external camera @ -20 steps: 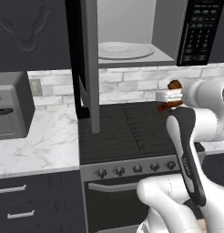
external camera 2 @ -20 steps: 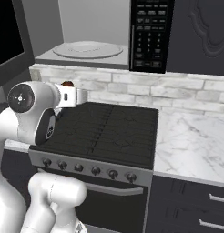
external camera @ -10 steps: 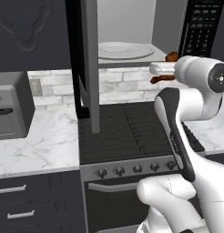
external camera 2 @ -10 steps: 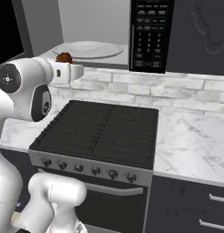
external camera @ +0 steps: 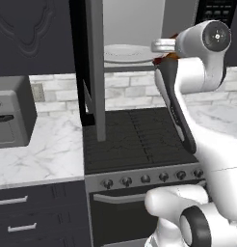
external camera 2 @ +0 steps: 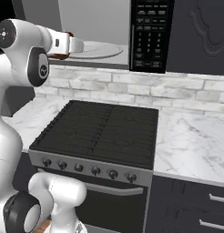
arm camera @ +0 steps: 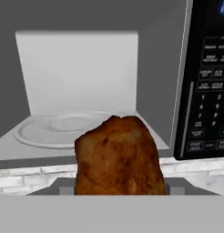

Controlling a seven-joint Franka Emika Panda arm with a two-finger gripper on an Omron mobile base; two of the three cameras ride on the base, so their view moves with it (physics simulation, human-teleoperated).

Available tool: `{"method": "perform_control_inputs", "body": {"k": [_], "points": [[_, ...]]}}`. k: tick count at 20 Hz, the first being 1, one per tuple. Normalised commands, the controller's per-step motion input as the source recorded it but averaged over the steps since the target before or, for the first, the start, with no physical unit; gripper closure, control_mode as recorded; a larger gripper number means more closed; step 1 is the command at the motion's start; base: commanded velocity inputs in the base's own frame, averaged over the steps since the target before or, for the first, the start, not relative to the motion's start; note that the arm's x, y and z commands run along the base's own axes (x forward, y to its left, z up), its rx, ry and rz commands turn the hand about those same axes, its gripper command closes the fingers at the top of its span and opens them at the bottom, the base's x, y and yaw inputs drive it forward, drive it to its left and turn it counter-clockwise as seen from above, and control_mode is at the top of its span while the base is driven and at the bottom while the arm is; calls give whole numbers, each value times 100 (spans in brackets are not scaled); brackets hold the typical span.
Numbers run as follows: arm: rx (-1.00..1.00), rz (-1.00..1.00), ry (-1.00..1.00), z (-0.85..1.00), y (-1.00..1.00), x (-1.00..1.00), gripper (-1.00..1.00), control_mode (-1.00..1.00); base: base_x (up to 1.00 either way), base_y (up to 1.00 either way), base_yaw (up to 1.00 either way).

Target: Transport the chicken drumstick from the fridge to the microwave and turn on the microwave.

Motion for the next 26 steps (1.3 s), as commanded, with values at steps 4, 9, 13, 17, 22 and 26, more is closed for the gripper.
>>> {"method": "perform_control_inputs", "body": {"k": [4, 9, 13, 17, 22, 26], "points": [[0, 2, 10, -9, 7, 70, 100, -100, 0, 0, 0], [0, 2, 0, 0, 0, 69, 100, -100, 0, 0, 0], [0, 4, 0, -2, 1, 75, 100, -100, 0, 0, 0], [0, 9, 0, -2, 0, 69, 100, -100, 0, 0, 0], [0, 7, 0, -6, 6, 66, 100, -100, 0, 0, 0], [0, 4, 1, -13, 19, 55, 100, -100, 0, 0, 0]]}}
